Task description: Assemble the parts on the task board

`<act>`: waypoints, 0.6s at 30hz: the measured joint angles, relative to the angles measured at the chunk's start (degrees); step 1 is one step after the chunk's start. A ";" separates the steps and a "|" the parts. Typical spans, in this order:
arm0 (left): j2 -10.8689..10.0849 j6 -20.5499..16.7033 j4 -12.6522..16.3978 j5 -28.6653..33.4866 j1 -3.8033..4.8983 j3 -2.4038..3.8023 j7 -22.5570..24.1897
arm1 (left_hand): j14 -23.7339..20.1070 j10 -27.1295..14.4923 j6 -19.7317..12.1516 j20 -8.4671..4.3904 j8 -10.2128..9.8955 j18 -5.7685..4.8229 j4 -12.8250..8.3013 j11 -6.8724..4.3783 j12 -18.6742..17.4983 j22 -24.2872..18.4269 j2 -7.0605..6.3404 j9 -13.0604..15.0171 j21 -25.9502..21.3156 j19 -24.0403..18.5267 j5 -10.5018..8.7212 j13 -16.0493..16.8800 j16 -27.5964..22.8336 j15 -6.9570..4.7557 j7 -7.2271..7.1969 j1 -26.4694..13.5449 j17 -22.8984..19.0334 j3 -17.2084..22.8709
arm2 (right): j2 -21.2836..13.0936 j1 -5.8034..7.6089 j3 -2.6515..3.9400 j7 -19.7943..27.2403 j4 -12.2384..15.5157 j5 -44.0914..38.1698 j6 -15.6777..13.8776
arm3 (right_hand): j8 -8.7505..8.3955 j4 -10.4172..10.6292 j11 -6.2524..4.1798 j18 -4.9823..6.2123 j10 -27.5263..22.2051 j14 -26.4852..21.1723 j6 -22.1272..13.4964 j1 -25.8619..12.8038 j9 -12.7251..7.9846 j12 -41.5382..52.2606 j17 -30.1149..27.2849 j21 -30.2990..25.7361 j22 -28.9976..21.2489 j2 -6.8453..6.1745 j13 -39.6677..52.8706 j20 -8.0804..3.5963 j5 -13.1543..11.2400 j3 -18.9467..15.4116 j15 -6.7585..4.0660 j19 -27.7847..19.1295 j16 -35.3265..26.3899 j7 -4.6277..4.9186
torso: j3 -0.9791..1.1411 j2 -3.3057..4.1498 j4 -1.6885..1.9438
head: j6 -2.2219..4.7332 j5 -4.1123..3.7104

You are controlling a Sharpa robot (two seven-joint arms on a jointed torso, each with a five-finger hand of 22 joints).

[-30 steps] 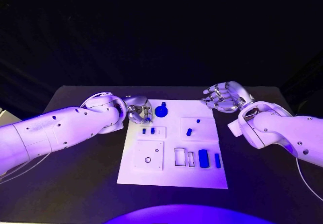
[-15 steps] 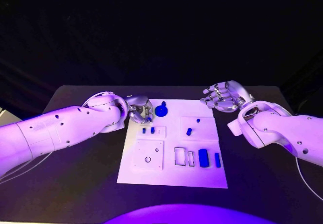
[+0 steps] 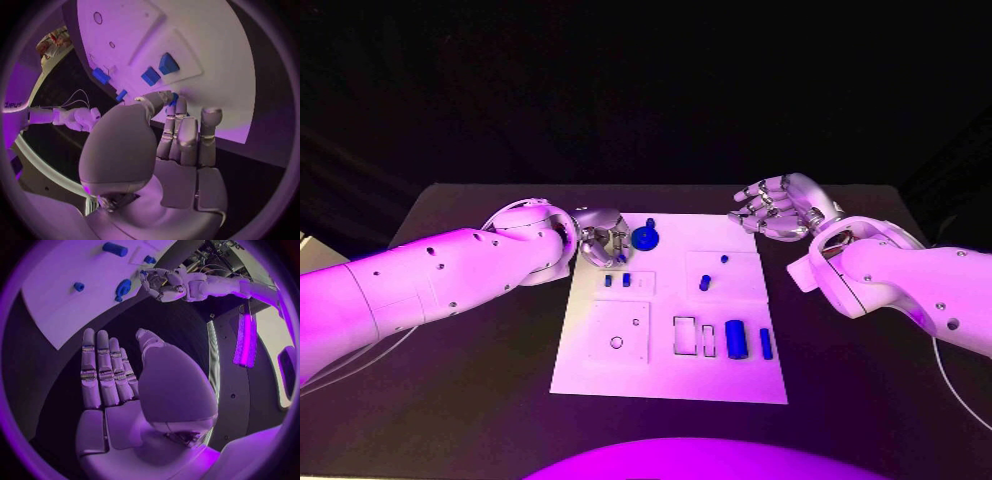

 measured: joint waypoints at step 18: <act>0.41 0.76 -0.49 -0.34 0.09 -0.04 -0.02 | 0.00 0.41 0.05 0.00 -0.02 0.00 0.00 -0.03 -0.11 0.00 -0.07 -0.12 0.00 0.00 -0.19 -0.03 0.00 0.00 0.00 -0.07 0.05 0.00 | -0.04 -0.01 0.00 -0.10 0.03 0.01 0.14 | 0.00 0.00 0.00 0.00 0.00 0.00 -0.19 0.00 0.00 0.00 -0.09 0.00 -0.26 0.00 -0.18 0.21 0.00 0.00 0.00 -0.21 0.00 0.19 | 0.03 0.03 -0.03 | -0.13 -0.03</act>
